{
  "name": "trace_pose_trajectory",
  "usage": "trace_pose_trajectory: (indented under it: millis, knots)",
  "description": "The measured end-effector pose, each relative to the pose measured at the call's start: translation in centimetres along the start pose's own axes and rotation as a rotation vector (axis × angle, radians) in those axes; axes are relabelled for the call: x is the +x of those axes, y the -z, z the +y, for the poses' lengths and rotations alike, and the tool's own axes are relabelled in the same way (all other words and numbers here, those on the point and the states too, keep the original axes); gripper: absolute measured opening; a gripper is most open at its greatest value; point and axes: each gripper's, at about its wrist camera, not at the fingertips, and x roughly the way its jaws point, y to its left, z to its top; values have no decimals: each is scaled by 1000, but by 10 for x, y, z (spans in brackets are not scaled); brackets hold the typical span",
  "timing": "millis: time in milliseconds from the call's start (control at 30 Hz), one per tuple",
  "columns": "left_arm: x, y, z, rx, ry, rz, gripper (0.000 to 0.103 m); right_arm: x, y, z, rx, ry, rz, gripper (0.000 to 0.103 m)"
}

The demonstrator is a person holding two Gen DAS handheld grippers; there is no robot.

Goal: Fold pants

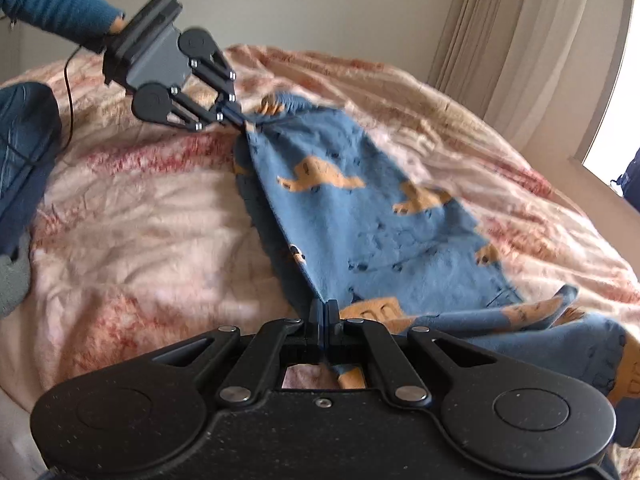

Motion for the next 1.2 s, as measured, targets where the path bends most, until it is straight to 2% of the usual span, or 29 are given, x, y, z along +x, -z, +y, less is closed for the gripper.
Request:
trace_pose_trajectory:
  millis: [33,67,100,133,167,200,233,267,400,500,567,600,667,767,867,1000,1067,1133,1167,1200]
  knots:
    - [-1,-1,2,-33,2,8,30,2,2,0,12,-3,1,4]
    - [-2,-4,4,-69,-8,15,40,2,4,0,26,-3,-2,9]
    - [-5,-6,7,-114,-23,9,62,0,5,-1,41,-3,-11,11]
    - [-8,-9,12,-171,-28,-3,83,-4,6,-1,58,5,-25,18]
    - [-11,-13,17,-234,-22,-18,91,-9,7,-3,81,16,-42,34]
    - [-15,-18,20,-295,-8,-40,100,-14,9,-4,110,33,-59,42]
    - [-17,-24,22,-342,9,-62,103,-19,13,-7,145,60,-76,60]
    - [-17,-33,21,-384,27,-82,103,-25,17,-11,181,95,-91,76]
    - [1,-82,5,-489,120,-126,103,-49,38,-32,377,251,-147,102]
    - [17,-129,-18,-548,210,-157,103,-69,63,-55,591,368,-184,102]
    - [24,-161,-35,-518,286,-207,103,-78,81,-74,745,395,-188,102]
    - [26,-176,-44,-482,297,-230,103,-81,89,-81,798,404,-185,102]
    - [28,-202,-64,-407,286,-261,103,-89,103,-98,876,417,-169,102]
    - [34,-231,-89,-287,268,-282,103,-98,114,-118,890,401,-199,102]
    - [40,-247,-110,-179,229,-269,103,-103,120,-140,898,397,-226,102]
    - [48,-260,-127,-120,175,-218,102,-101,127,-158,927,381,-245,102]
    - [47,-263,-131,-99,162,-214,92,-98,130,-165,938,369,-244,102]
    - [45,-265,-136,-57,151,-217,74,-97,133,-170,957,370,-237,102]
    - [44,-265,-139,-29,144,-219,68,-96,133,-173,975,380,-232,101]
    - [42,-266,-143,5,143,-222,52,-95,133,-176,994,389,-223,94]
